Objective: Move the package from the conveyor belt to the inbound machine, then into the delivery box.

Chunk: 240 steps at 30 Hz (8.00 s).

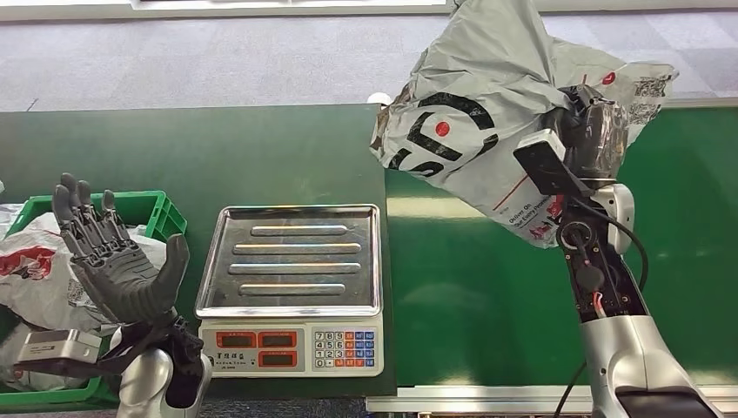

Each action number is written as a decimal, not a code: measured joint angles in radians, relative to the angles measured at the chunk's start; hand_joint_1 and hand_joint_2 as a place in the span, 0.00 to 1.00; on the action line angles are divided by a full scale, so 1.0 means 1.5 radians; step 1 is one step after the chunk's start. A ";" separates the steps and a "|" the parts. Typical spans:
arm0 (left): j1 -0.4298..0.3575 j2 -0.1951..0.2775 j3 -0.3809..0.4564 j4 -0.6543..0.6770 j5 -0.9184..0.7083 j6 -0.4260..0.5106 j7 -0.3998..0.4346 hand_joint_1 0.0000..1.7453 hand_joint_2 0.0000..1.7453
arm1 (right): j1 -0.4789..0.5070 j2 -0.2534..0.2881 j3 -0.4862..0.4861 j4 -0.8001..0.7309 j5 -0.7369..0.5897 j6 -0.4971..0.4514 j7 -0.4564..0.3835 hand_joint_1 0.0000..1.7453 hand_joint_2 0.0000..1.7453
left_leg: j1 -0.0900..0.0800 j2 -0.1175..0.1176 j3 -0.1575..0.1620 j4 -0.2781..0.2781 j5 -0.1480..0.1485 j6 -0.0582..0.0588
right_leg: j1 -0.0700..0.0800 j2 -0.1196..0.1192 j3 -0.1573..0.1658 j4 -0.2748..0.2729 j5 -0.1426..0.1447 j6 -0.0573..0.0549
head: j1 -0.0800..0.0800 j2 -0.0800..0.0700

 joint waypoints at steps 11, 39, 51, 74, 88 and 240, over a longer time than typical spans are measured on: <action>0.001 -0.013 0.002 -0.021 0.006 -0.011 0.000 0.00 1.00 | 0.035 0.027 0.002 -0.163 0.217 -0.097 -0.014 1.00 1.00 | 0.000 0.001 0.000 0.000 0.000 0.000 | 0.000 0.000 0.000 0.000 0.000 0.000 | 0.000 0.000; -0.004 -0.022 0.013 0.007 0.008 -0.044 0.000 0.00 1.00 | -0.032 0.066 0.130 -0.114 0.301 -0.039 -0.027 1.00 1.00 | 0.000 0.001 0.000 0.000 0.000 0.000 | 0.000 0.000 0.000 0.000 0.000 0.000 | 0.000 0.000; -0.046 -0.039 -0.010 0.058 0.008 -0.060 0.000 0.00 1.00 | -0.028 0.155 0.259 0.123 0.224 -0.011 -0.077 1.00 1.00 | 0.000 0.001 0.000 0.000 0.000 0.000 | 0.000 0.000 -0.001 0.000 0.000 0.000 | 0.000 0.000; -0.053 -0.040 -0.030 0.082 0.006 -0.061 0.000 0.00 1.00 | -0.070 0.227 0.290 0.300 0.109 0.126 -0.048 1.00 1.00 | 0.000 0.001 0.000 0.000 0.000 0.000 | 0.001 0.000 -0.001 0.000 0.000 0.000 | 0.000 0.000; -0.053 -0.038 -0.038 0.082 0.003 -0.065 0.000 0.00 1.00 | -0.098 0.291 0.314 0.355 0.109 0.314 -0.006 1.00 1.00 | 0.001 0.002 0.000 0.000 0.000 0.000 | 0.001 0.000 -0.001 0.000 0.000 0.000 | 0.000 0.000; -0.033 0.144 -0.065 0.206 -0.613 -0.291 0.259 0.03 1.00 | 0.211 0.181 -0.077 0.043 -0.344 0.190 0.006 0.00 1.00 | 0.001 0.002 -0.001 0.000 0.000 0.000 | 0.001 0.001 -0.002 0.000 0.000 0.000 | 0.000 0.000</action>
